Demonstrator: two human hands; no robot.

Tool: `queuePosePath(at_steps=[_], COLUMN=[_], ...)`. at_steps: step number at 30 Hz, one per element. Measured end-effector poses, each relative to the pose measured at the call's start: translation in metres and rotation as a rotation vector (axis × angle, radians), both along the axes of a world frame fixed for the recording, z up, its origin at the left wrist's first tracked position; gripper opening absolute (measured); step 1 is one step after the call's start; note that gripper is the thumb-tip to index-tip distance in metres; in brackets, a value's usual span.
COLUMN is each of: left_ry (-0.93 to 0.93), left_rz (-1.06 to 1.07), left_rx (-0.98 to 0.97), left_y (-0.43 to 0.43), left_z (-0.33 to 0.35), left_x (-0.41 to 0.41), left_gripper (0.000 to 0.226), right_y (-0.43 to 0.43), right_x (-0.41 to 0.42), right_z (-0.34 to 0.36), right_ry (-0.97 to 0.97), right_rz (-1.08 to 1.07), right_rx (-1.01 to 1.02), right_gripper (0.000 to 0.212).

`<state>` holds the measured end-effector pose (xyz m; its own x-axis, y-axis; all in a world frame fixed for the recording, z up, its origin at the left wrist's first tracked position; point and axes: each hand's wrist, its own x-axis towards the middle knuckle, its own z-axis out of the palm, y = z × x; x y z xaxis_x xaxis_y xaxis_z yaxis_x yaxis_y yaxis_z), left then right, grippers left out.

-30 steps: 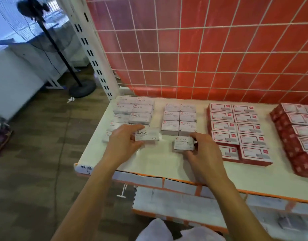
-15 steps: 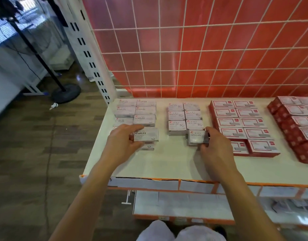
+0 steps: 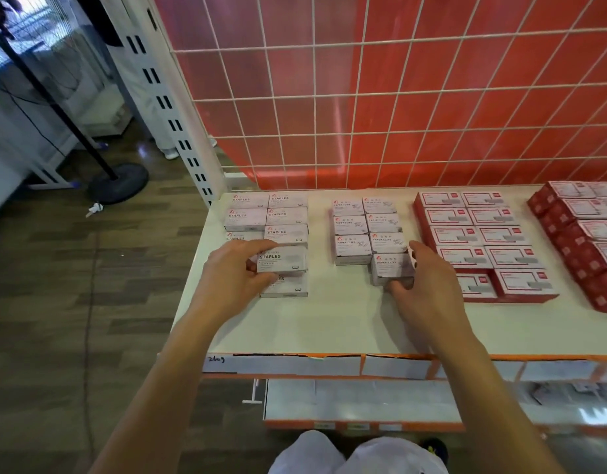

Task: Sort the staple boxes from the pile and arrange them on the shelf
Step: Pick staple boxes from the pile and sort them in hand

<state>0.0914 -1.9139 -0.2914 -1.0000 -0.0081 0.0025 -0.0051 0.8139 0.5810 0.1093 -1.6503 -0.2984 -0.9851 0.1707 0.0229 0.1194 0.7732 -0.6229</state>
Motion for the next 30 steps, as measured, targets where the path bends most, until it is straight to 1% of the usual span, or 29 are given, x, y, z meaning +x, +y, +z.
queuePosePath(at_steps=[3, 5, 13, 21, 27, 30], left_ry=[0.010, 0.022, 0.033, -0.015, -0.040, -0.037], left_rz=[0.025, 0.041, 0.089, 0.154, 0.144, 0.172], left_rx=[-0.010, -0.015, -0.037, -0.026, 0.001, 0.049], left_y=[-0.008, -0.013, -0.037, -0.056, -0.051, -0.049], left_z=[0.002, 0.003, 0.007, 0.004, 0.001, 0.000], left_x=[-0.003, -0.004, -0.011, -0.026, -0.035, -0.035], left_gripper=[0.052, 0.052, 0.051, 0.051, 0.050, 0.048], right_y=[-0.010, -0.019, -0.058, -0.088, -0.104, -0.109], right_x=[0.000, 0.001, 0.000, -0.013, -0.031, -0.034], right_z=[0.001, 0.004, 0.003, 0.006, 0.006, 0.003], right_ry=[0.053, 0.084, 0.117, 0.049, -0.027, -0.058], right_rz=[0.002, 0.037, 0.226, 0.332, 0.321, 0.328], right_rx=[0.077, 0.093, 0.056, 0.029, -0.044, -0.059], right_gripper=[0.060, 0.059, 0.051, 0.054, 0.055, 0.054])
